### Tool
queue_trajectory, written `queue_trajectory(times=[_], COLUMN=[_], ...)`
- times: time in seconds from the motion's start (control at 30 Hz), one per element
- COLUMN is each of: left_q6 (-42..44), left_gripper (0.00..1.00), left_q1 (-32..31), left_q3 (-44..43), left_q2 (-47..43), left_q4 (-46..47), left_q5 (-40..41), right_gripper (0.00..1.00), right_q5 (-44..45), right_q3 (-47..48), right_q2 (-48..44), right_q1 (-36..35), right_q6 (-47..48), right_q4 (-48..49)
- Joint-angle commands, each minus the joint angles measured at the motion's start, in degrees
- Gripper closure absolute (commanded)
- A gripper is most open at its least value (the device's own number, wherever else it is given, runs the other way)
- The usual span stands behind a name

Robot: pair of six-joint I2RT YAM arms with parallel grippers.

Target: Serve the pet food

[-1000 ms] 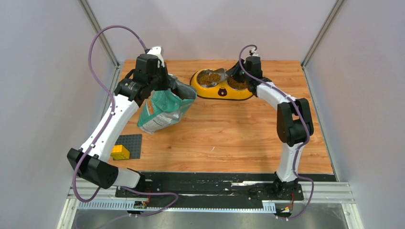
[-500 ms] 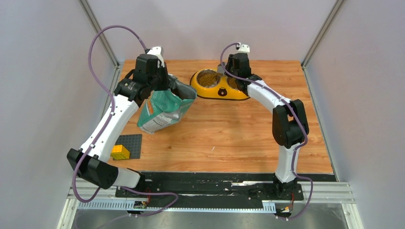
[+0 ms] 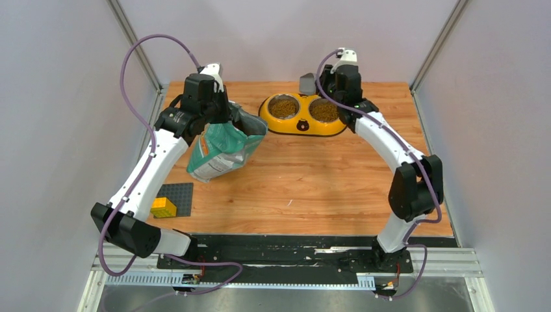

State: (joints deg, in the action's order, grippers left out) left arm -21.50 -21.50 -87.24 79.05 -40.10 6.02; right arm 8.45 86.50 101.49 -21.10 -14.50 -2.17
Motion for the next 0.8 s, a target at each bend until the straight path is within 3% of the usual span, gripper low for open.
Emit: queue_trajectory(times=[0.0, 0.17, 0.4, 0.63, 0.77], left_q6=[1.08, 0.8, -1.03, -3.12, -2.75], left_gripper=[1.0, 1.0, 1.0, 1.0, 1.0], left_q1=[0.93, 0.93, 0.93, 0.38, -2.54], left_q3=[-0.04, 0.01, 0.88, 0.9, -0.93], left_q2=[-3.2, -2.42, -1.88, 0.21, 2.78], left_q4=[-0.87, -0.75, 1.08, 3.62, 4.3], left_q5=[-0.5, -3.92, -9.87, -16.8, -17.44], right_gripper=[1.0, 1.0, 1.0, 1.0, 1.0], right_q5=[-7.22, -20.95, -39.25, -49.49, -55.52], right_q3=[-0.21, -4.11, -19.58, -24.81, -26.76], right_q2=[-7.58, -16.48, -33.15, -46.29, -49.78], right_q1=[2.73, 8.07, 17.75, 18.37, 18.38], right_q6=[-7.04, -15.27, -23.14, -26.04, -31.55], right_q4=[-1.56, -7.3, -10.22, -13.1, -9.8])
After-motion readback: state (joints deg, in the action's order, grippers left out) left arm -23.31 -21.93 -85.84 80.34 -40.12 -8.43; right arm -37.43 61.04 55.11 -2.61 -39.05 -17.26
